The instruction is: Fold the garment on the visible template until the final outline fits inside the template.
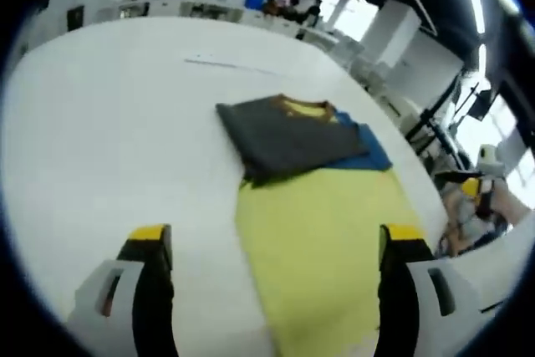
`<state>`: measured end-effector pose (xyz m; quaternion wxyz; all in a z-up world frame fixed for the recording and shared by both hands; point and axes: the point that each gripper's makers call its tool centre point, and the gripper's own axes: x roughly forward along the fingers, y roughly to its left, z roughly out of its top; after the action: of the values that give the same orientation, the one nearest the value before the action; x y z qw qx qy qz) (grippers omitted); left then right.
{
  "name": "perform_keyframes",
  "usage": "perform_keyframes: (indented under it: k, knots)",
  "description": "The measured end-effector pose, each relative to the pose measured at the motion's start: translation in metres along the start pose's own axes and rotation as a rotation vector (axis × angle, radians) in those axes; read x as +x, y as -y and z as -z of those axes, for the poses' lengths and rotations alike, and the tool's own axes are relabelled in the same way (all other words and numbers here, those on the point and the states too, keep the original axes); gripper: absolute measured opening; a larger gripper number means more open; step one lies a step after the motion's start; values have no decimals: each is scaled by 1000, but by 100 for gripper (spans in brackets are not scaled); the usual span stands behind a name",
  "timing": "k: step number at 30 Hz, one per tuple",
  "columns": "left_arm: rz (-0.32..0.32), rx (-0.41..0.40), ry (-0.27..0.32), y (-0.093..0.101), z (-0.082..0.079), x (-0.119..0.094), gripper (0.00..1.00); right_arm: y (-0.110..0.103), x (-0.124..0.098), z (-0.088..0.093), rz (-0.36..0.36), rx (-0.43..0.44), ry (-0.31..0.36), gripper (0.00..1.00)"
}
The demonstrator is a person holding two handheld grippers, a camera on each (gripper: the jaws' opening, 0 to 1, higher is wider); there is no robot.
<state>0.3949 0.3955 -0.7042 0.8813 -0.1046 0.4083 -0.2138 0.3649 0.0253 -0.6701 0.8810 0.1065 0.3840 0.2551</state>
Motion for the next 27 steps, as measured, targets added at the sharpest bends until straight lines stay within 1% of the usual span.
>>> perform_keyframes:
  k: [5, 7, 13, 17, 19, 21, 27]
  knots:
    - [-18, -12, 23, -6, -1, -16, 100, 0, -2, -2, 1, -4, -1, 92]
    - [-17, -26, 36, -6, -2, -23, 100, 0, -3, -3, 2, -7, -1, 92]
    - [-31, -9, 32, -13, -1, -41, 100, 1, -5, -6, 2, -15, -1, 92]
    - [-42, 41, 6, -8, 0, -53, 100, 0, -8, -8, 1, -21, 2, 92]
    - [-34, 57, 2, -3, -2, -59, 100, 1, -9, -10, 2, -26, 4, 92]
    - [-23, 53, 7, 0, -4, -63, 100, 2, -10, -10, 3, -28, 4, 92]
    - [-20, 53, 19, 5, -7, -69, 100, 3, -12, -9, -1, -30, 1, 92]
